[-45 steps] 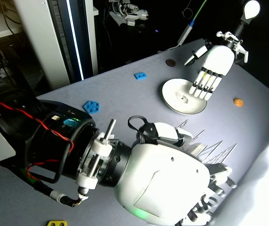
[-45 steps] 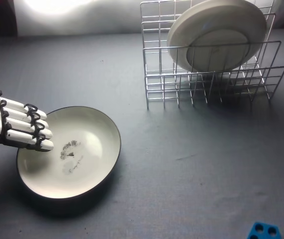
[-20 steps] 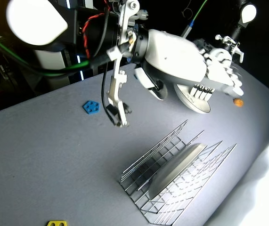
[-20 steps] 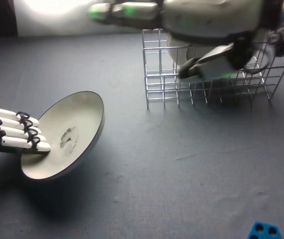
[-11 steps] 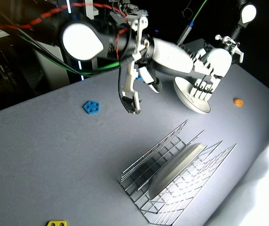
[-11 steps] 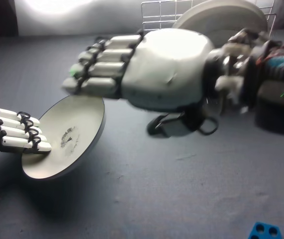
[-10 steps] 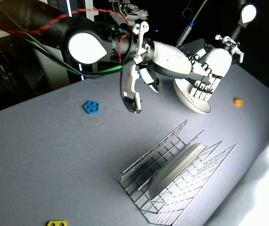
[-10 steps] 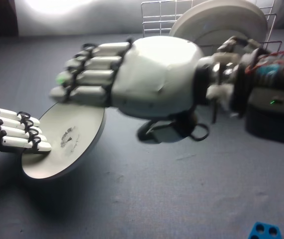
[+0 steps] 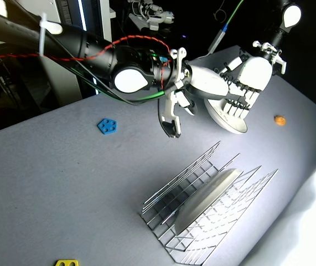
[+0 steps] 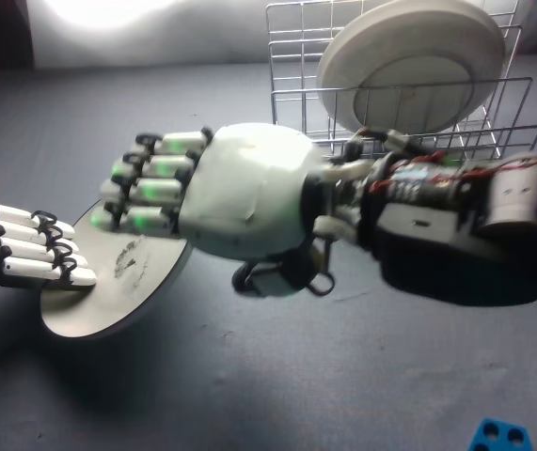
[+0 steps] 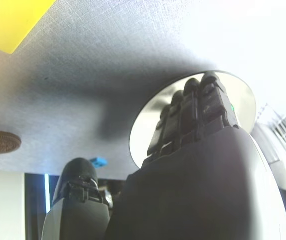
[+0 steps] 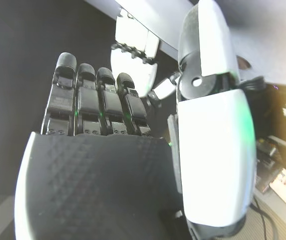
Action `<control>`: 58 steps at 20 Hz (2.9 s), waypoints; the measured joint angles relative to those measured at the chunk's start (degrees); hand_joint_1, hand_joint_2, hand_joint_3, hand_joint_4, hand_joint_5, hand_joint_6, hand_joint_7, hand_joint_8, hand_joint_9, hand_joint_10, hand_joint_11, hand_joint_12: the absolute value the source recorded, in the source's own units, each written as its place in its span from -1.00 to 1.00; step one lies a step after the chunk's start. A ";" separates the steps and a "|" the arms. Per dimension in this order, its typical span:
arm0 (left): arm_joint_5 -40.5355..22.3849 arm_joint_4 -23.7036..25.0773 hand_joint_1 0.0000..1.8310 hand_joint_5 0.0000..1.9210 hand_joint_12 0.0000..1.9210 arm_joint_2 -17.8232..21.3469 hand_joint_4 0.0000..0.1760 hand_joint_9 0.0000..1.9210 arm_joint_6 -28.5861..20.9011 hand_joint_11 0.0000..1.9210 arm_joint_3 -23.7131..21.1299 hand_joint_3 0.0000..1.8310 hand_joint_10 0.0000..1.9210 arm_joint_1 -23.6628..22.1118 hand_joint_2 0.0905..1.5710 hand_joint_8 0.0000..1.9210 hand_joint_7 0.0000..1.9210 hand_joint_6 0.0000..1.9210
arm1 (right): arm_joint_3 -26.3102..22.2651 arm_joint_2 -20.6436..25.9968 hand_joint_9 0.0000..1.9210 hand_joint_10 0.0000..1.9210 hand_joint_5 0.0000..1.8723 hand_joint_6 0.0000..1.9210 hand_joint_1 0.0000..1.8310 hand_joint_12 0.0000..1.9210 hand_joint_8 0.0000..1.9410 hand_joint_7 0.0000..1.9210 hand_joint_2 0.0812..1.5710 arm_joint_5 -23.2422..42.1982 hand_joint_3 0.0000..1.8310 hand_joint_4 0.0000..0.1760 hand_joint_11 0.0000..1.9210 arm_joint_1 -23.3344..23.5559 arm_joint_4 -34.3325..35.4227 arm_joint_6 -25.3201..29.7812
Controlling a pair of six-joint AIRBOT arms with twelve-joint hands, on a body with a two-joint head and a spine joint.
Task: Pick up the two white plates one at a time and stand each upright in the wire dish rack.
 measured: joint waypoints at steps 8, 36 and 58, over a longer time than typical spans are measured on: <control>-0.09 0.13 -1.00 -1.00 -1.00 -0.33 -1.00 -1.00 0.00 -1.00 0.35 -1.00 -1.00 -0.09 0.40 -1.00 -1.00 -1.00 | 8.07 -7.43 -1.00 -1.00 -0.98 -1.00 0.11 -0.80 -1.00 -1.00 0.34 2.45 -1.00 -1.00 -1.00 -1.88 5.33 -2.12; -0.35 4.26 -1.00 -1.00 -1.00 -0.70 -1.00 -1.00 -1.79 -1.00 0.59 -1.00 -1.00 -6.88 0.42 -1.00 -1.00 -1.00 | 10.01 -9.88 0.32 -0.95 0.13 -0.07 0.35 -0.21 -0.24 0.16 0.33 7.85 -1.00 -0.66 -0.05 -3.28 6.32 -3.96; -2.99 7.93 -1.00 -1.00 -1.00 1.92 -1.00 -1.00 -4.50 -1.00 -3.15 -1.00 -1.00 -18.93 0.40 -1.00 -1.00 -1.00 | -11.45 10.51 0.38 -0.99 0.22 -0.22 0.38 -0.25 -0.49 0.30 0.27 2.47 -1.00 -0.71 0.02 0.35 18.69 -5.20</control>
